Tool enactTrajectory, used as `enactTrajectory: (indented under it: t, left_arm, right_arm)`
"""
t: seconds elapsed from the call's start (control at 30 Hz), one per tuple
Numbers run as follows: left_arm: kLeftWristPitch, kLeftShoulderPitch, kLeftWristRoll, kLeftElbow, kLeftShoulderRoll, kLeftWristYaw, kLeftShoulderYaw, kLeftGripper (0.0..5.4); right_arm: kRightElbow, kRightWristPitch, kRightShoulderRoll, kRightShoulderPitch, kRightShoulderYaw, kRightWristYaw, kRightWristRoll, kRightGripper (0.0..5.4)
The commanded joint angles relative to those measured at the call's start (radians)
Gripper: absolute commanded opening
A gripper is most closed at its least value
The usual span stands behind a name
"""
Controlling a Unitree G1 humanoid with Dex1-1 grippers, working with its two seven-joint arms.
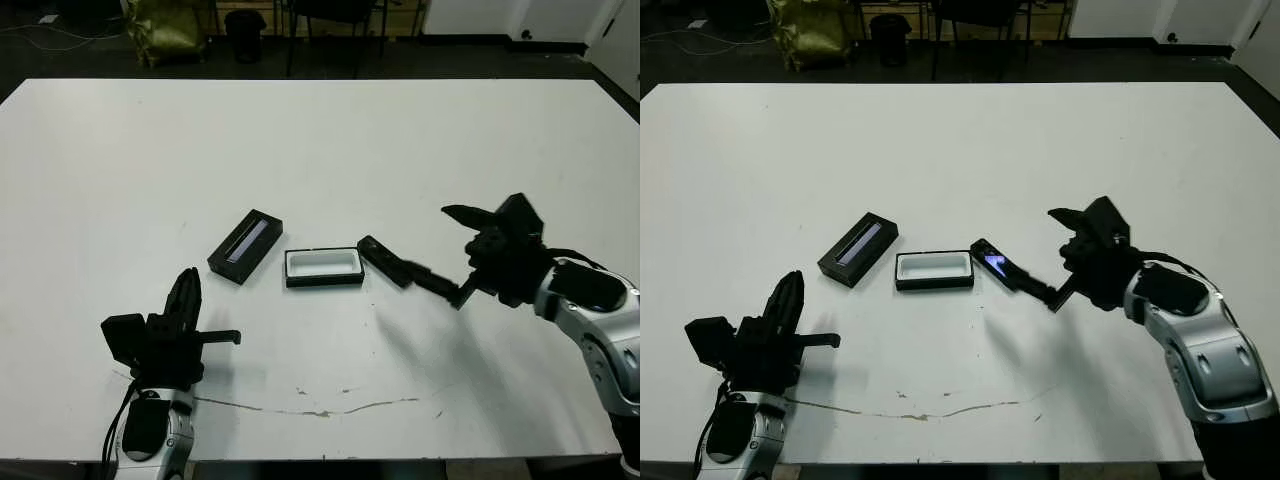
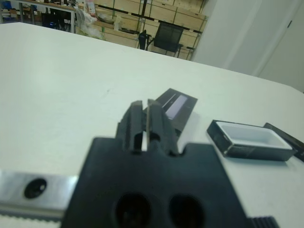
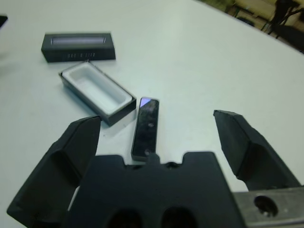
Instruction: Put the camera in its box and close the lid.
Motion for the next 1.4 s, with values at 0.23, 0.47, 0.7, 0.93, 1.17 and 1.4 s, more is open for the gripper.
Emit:
enactTrajectory:
  t: [0.23,0.47,0.7,0.93,1.17,1.4]
  left_arm:
    - [0.012,0.010,-0.018,0.015,0.004,0.000,0.004,0.00]
    - [0.003,0.009,-0.006,0.022,0.005,0.001,0.004,0.00]
    - [-0.001,0.011,-0.008,0.021,0.003,0.002,0.002,0.00]
    - [-0.009,0.009,0.002,0.030,0.007,0.003,0.005,0.00]
    - [-0.012,0.009,-0.005,0.033,0.002,-0.001,0.005,0.00]
    - [-0.001,0.016,-0.004,0.021,0.001,0.006,0.003,0.00]
  right_arm:
    - [0.057,-0.002,-0.008,-0.011,0.082,0.014,-0.071,5.37]
    - [0.065,0.003,0.009,0.004,0.114,-0.011,-0.111,5.37]
    - [0.080,-0.010,0.015,0.011,0.136,-0.009,-0.136,5.37]
    - [0.187,-0.114,0.043,0.014,0.159,-0.001,-0.164,4.95]
    - [0.254,-0.109,0.076,0.012,0.182,-0.008,-0.171,3.74]
    - [0.305,-0.065,0.103,-0.004,0.216,-0.037,-0.208,2.27]
